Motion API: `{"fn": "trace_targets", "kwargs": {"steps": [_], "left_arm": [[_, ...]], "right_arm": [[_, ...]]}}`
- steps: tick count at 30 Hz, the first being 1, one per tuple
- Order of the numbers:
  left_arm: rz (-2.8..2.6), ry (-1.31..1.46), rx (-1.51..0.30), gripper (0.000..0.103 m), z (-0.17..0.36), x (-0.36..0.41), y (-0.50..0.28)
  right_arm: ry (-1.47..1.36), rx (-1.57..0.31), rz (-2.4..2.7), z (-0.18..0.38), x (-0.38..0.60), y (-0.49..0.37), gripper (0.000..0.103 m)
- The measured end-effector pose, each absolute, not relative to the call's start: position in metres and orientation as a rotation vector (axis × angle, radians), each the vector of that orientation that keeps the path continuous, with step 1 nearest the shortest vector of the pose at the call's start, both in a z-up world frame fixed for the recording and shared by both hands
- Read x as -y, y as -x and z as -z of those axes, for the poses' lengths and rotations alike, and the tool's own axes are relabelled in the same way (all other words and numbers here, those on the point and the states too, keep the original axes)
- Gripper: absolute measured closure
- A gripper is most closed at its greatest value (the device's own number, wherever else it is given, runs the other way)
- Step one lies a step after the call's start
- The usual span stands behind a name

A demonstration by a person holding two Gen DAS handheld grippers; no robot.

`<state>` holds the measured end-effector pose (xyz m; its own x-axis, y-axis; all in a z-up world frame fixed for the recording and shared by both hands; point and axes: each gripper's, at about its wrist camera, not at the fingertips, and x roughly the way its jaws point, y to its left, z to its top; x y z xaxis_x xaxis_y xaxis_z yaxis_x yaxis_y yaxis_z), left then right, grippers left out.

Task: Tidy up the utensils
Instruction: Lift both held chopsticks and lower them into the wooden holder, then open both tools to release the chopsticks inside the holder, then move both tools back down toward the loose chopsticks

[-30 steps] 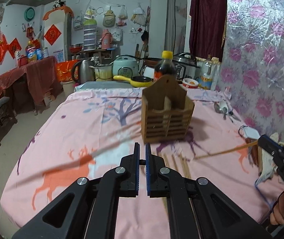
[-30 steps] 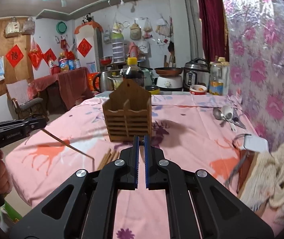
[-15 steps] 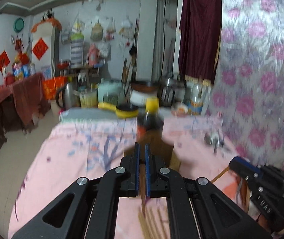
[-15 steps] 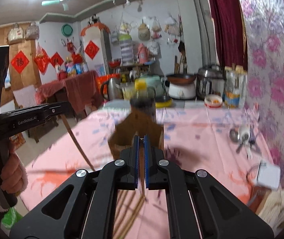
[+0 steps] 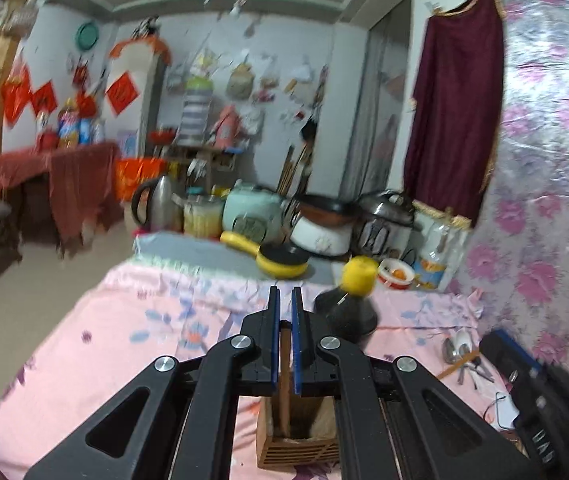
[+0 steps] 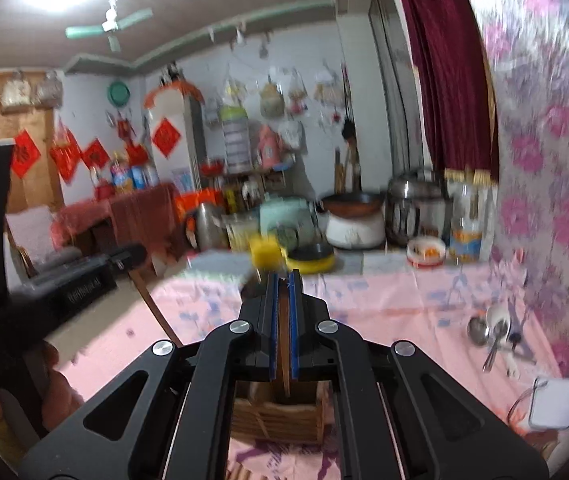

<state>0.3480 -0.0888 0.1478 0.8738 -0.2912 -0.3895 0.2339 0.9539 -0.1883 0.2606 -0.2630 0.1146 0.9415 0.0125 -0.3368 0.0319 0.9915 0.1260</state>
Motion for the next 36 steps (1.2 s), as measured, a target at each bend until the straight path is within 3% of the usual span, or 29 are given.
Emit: {"fn": "trace_targets", "kwargs": {"steps": [4, 5, 6, 7, 8, 12, 20, 30, 33, 36], "left_arm": [[0.267, 0.128, -0.471, 0.097, -0.128, 0.082, -0.354], [0.264, 0.125, -0.483, 0.092, -0.123, 0.080, -0.353], [0.258, 0.125, -0.503, 0.084, -0.119, 0.078, -0.353], [0.248, 0.126, -0.509, 0.059, -0.115, 0.074, -0.351], [0.235, 0.127, -0.502, 0.044, -0.113, 0.069, -0.347], [0.206, 0.105, -0.496, 0.041, -0.105, 0.058, -0.328], [0.122, 0.075, -0.525, 0.020, -0.070, 0.033, -0.282], [0.030, -0.023, -0.572, 0.009, 0.011, 0.027, -0.185], [0.014, -0.020, -0.614, 0.007, 0.039, 0.023, -0.160], [0.025, 0.011, -0.701, 0.007, 0.067, 0.014, -0.144]], "right_arm": [[-0.145, -0.395, 0.025, -0.096, 0.275, -0.264, 0.097], [-0.158, -0.402, 0.024, -0.095, 0.278, -0.264, 0.095], [-0.170, -0.404, 0.028, -0.095, 0.281, -0.264, 0.090], [-0.190, -0.407, 0.035, -0.095, 0.286, -0.262, 0.083], [-0.209, -0.407, 0.037, -0.096, 0.290, -0.259, 0.079], [-0.246, -0.388, 0.044, -0.099, 0.300, -0.241, 0.074], [-0.295, -0.377, 0.068, -0.079, 0.296, -0.191, 0.057], [-0.261, -0.424, 0.116, -0.012, 0.253, -0.118, 0.038], [-0.216, -0.412, 0.119, 0.007, 0.238, -0.093, 0.029], [-0.156, -0.420, 0.130, 0.030, 0.225, -0.068, 0.027]]}}
